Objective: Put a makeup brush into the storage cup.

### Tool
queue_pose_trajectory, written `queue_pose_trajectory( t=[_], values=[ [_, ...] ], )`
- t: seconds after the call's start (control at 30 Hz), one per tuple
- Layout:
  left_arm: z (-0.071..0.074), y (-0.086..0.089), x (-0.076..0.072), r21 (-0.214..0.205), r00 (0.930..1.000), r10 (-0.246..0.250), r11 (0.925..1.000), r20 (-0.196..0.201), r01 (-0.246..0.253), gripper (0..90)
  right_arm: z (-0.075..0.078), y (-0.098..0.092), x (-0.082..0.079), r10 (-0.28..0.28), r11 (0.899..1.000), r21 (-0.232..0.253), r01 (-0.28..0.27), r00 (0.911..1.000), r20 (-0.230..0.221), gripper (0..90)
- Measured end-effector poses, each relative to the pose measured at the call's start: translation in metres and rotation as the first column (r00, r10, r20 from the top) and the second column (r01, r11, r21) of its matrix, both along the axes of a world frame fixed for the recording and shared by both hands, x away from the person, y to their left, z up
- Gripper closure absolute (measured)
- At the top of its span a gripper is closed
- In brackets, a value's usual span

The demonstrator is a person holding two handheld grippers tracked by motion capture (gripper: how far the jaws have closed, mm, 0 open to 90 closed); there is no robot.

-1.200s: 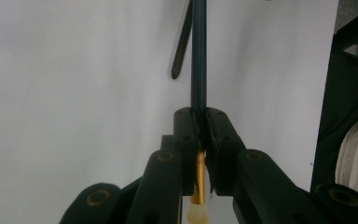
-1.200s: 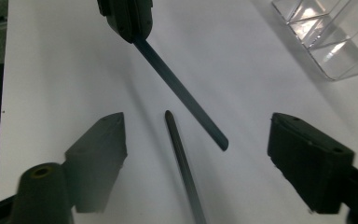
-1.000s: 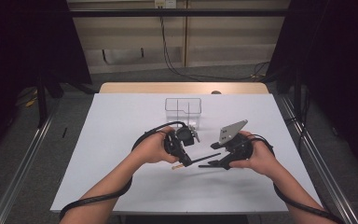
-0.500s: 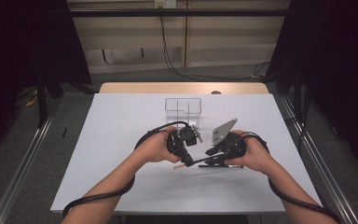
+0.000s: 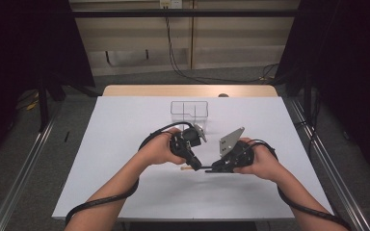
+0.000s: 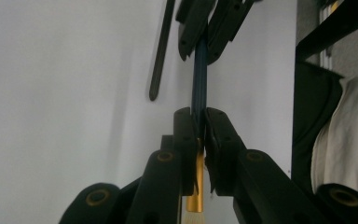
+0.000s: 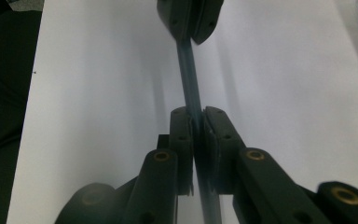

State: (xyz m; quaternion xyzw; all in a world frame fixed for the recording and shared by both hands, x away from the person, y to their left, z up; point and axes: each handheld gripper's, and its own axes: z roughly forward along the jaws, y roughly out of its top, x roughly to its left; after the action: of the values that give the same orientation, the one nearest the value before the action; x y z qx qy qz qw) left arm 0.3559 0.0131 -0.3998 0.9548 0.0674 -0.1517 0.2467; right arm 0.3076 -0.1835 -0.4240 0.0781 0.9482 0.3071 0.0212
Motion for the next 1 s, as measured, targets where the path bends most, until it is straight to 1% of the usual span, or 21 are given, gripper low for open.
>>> queue_pose_trajectory(
  t=[0.1, 0.23, 0.27, 0.3, 0.33, 0.37, 0.4, 0.43, 0.6, 0.67, 0.77, 0.8, 0.83, 0.9, 0.93, 0.97, 1.0],
  values=[
    [0.001, 0.002, 0.001, -0.014, 0.9998, 0.017, 0.9998, -0.009, -0.018, 83.6, -0.005, 0.001, -0.002, 0.013, 1.000, 0.012, -0.013, 0.9999, -0.002, 84.6],
    [0.001, 0.004, 0.001, -0.016, 0.9998, 0.016, 0.9998, -0.009, -0.016, 83.7, -0.007, 0.003, -0.003, 0.020, 1.000, 0.014, -0.020, 0.9998, 0.003, 84.8],
    [0.001, 0.005, 0.001, -0.019, 0.9998, 0.015, 0.9997, -0.015, -0.016, 83.7, -0.007, 0.003, -0.003, 0.019, 1.000, 0.015, -0.019, 0.9998, 0.002, 84.9],
    [0.001, 0.005, 0.001, -0.028, 0.9993, 0.028, 0.9992, -0.026, -0.028, 83.7, -0.006, 0.003, -0.003, 0.020, 1.000, 0.016, -0.020, 0.9998, 0.003, 84.9],
    [0.001, 0.006, 0.002, -0.026, 0.9994, 0.023, 0.9994, -0.026, -0.023, 83.7, -0.006, 0.003, -0.004, 0.018, 1.000, 0.019, -0.018, 0.9998, 0.007, 84.9],
    [0.001, 0.007, 0.003, -0.030, 0.9991, 0.023, 0.9992, -0.034, -0.024, 83.7, -0.006, 0.003, -0.004, 0.013, 1.000, 0.020, -0.013, 0.9999, 0.006, 85.0],
    [0.002, 0.008, 0.005, -0.026, 0.9996, 0.002, 0.9997, -0.029, -0.002, 83.8, -0.005, 0.004, -0.005, 0.013, 1.000, 0.020, -0.013, 0.9999, 0.006, 85.0],
    [0.001, 0.008, 0.004, -0.039, 0.9987, 0.029, 0.9988, -0.043, -0.031, 83.7, -0.005, 0.004, -0.006, 0.008, 1.000, 0.021, -0.008, 1.0000, 0.005, 85.0],
    [0.000, 0.009, 0.003, -0.052, 0.9982, 0.038, 0.9978, -0.047, -0.040, 83.0, -0.006, 0.003, -0.007, -0.002, 0.999, 0.034, 0.002, 1.0000, -0.001, 85.2],
    [-0.001, 0.011, 0.004, -0.058, 0.9987, 0.037, 0.9976, -0.036, -0.039, 80.9, -0.006, 0.002, -0.008, -0.008, 1.000, 0.029, 0.009, 1.0000, -0.005, 85.2],
    [0.000, 0.014, 0.004, -0.078, 0.9983, 0.047, 0.9957, -0.034, -0.050, 76.2, -0.006, 0.001, -0.008, -0.016, 0.999, 0.032, 0.016, 0.9999, -0.006, 85.2],
    [0.000, 0.015, 0.004, -0.084, 0.9982, 0.048, 0.9952, -0.035, -0.051, 75.1, -0.006, 0.000, -0.008, -0.024, 0.999, 0.032, 0.024, 0.9997, -0.003, 85.2],
    [0.000, 0.017, 0.004, -0.086, 0.9986, 0.043, 0.9953, -0.031, -0.046, 74.4, -0.006, -0.001, -0.008, -0.034, 0.999, 0.030, 0.035, 0.9994, -0.010, 85.2],
    [0.000, 0.019, 0.004, -0.116, 0.9982, 0.051, 0.9917, -0.032, -0.054, 68.9, -0.006, -0.003, -0.008, -0.044, 0.998, 0.035, 0.044, 0.9990, -0.005, 85.2],
    [0.001, 0.020, 0.004, -0.129, 0.9982, 0.052, 0.9901, -0.029, -0.055, 66.5, -0.006, -0.003, -0.007, -0.042, 0.998, 0.041, 0.042, 0.9991, 0.000, 85.2],
    [0.002, 0.022, 0.005, -0.144, 0.9985, 0.050, 0.9882, -0.023, -0.053, 63.2, -0.006, -0.004, -0.008, -0.049, 0.998, 0.038, 0.049, 0.9988, -0.010, 85.2],
    [0.002, 0.023, 0.005, -0.157, 0.9986, 0.050, 0.9862, -0.018, -0.052, 59.9, -0.006, -0.004, -0.007, -0.051, 0.998, 0.038, 0.051, 0.9987, -0.004, 85.2]
  ],
)
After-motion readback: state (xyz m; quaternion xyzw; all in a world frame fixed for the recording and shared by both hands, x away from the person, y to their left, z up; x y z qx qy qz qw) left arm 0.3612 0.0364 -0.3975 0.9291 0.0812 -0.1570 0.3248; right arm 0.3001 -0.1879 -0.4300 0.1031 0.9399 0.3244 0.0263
